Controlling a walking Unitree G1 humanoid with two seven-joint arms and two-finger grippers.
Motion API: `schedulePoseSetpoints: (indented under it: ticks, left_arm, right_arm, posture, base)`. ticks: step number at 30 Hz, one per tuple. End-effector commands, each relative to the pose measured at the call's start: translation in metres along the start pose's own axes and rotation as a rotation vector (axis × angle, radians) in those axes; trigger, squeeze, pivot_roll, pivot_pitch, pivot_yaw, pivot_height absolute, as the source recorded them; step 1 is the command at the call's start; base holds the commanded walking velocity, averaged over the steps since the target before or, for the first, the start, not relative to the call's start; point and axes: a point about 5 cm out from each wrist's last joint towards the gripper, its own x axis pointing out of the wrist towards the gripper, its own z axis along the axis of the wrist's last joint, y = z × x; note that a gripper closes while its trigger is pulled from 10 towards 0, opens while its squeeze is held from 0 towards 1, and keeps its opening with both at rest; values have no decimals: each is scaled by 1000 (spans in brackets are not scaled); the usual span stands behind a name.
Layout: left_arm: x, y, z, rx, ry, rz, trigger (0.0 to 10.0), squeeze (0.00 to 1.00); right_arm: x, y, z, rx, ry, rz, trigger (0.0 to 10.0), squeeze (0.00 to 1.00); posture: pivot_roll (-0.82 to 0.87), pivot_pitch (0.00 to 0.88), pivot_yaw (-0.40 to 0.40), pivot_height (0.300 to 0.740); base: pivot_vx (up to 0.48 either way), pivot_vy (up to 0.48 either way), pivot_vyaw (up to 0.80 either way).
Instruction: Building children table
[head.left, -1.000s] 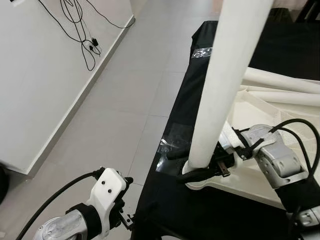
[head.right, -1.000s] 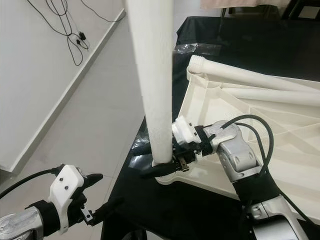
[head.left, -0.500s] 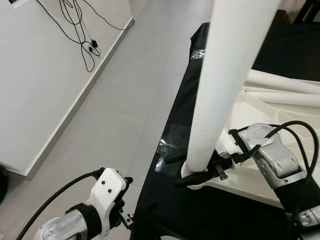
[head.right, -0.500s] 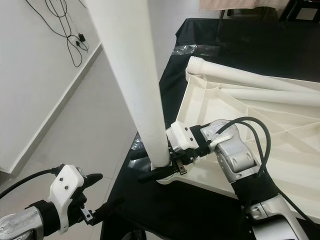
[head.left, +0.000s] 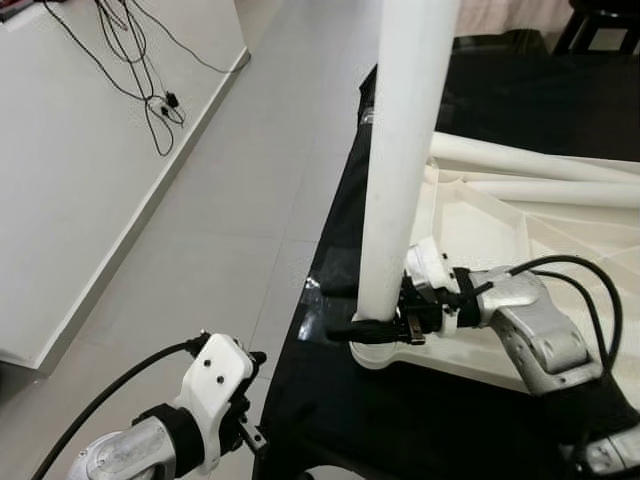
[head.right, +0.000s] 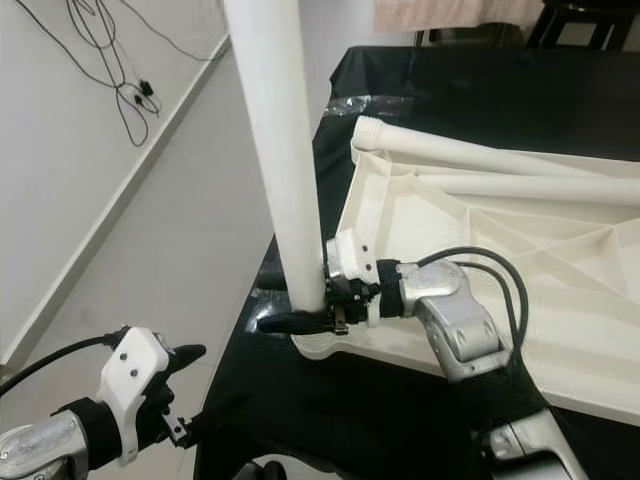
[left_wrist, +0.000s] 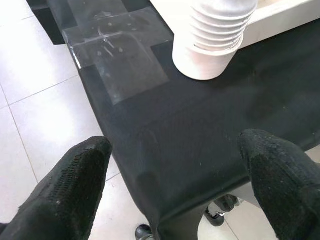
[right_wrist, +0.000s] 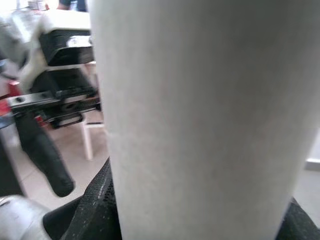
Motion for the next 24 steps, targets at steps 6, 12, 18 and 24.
schedulePoseSetpoints:
  ticks: [6,12,18,24]
  left_arm:
    - [2,2,-6,-1,27,5,10000,0]
    - [1,3,-5,2,27,9,10000,0]
    - [0,5,-5,7,27,13,10000,0]
    - [1,7,-4,15,26,14,10000,0]
  right_arm:
    - [5,14,-22,119,3,-120,10000,0]
    - [8,18,-30,150,10,-314,10000,0]
    - [12,30,-28,139,21,-428,10000,0]
    - [4,30,-28,21,171,-870,10000,0]
  posture:
    - [35,220,95,740]
    - [40,220,93,740]
    - [38,219,92,740]
    - [36,217,89,740]
  base:
    - [0,0,0]
    - [0,0,0]
    - [0,0,0]
    - [0,0,0]
